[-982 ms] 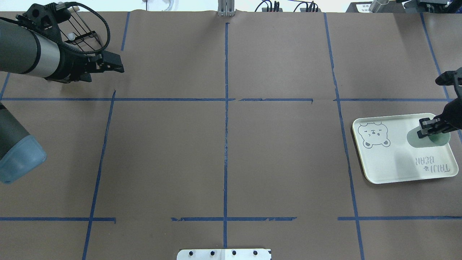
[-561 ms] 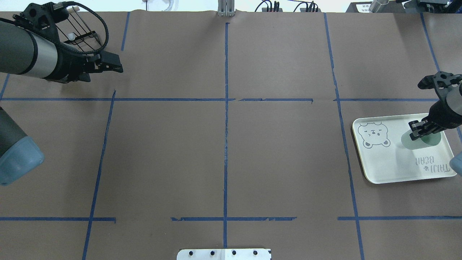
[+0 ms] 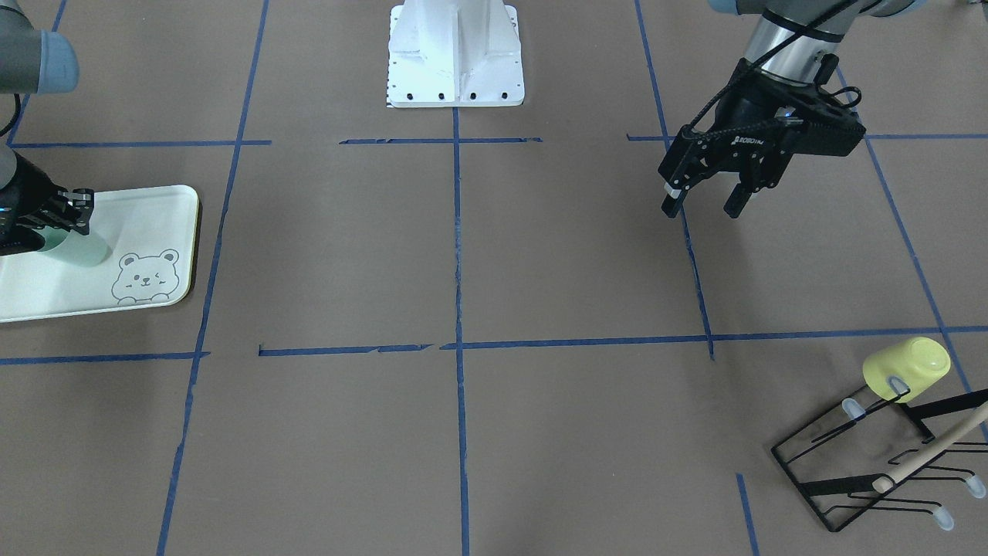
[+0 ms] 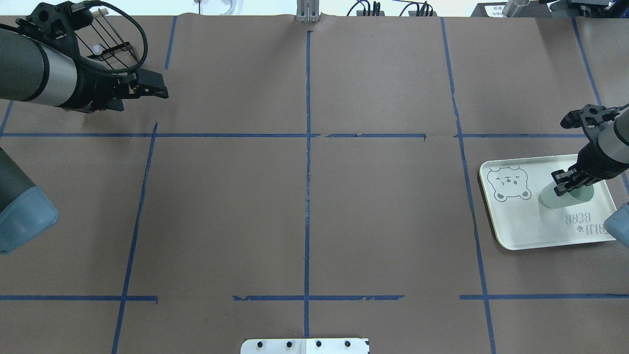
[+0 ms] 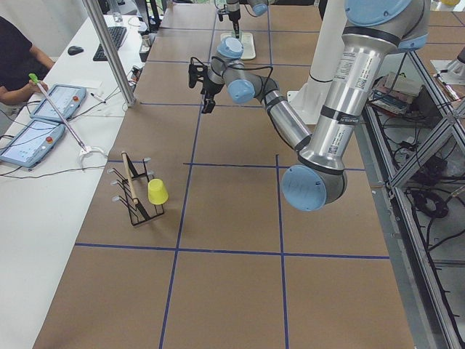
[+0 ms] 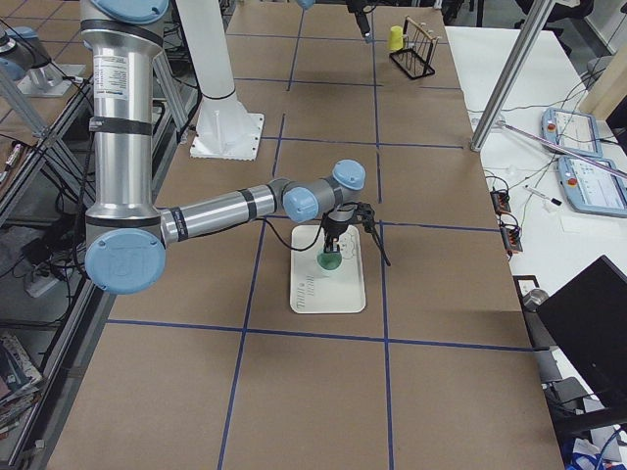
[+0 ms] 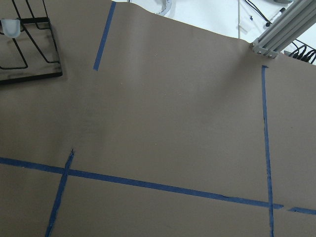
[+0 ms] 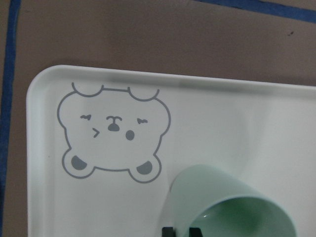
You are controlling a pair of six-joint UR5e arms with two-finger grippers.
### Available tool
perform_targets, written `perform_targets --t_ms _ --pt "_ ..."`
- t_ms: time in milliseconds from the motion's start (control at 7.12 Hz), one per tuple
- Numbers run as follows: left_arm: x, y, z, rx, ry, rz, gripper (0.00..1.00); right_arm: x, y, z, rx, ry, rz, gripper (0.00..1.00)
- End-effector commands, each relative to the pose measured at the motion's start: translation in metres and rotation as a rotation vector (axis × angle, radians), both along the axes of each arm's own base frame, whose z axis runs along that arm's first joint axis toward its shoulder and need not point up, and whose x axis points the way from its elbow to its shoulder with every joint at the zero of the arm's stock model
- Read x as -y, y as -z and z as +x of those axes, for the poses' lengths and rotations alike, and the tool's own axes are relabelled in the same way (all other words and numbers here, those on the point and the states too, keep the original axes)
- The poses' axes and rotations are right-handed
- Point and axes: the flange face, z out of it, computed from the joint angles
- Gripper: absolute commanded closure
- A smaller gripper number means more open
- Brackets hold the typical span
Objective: Left arm grabs green cup and hands to right arm on tray
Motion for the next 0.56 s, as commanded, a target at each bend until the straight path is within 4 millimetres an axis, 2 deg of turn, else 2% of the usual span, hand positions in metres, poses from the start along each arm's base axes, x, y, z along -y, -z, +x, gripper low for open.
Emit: perform_targets --t_ms 0,140,281,421 --pt "0.000 0.000 0.000 0.000 0.000 0.000 0.00 0.003 0.009 -0.006 0.005 0.005 0.020 0.00" --pt "-0.001 0.000 0.001 -0.001 -0.002 0.001 0.00 0.003 0.023 0.001 0.022 -0.003 0.039 0.00" --pt "0.000 -0.003 0.000 0.005 -0.005 -0.002 0.00 0.006 0.048 0.032 0.045 -0.061 0.077 0.00" --pt "-0.004 -0.022 -0.003 0.060 -0.042 0.025 0.00 0.008 0.068 0.061 0.066 -0.115 0.110 0.00"
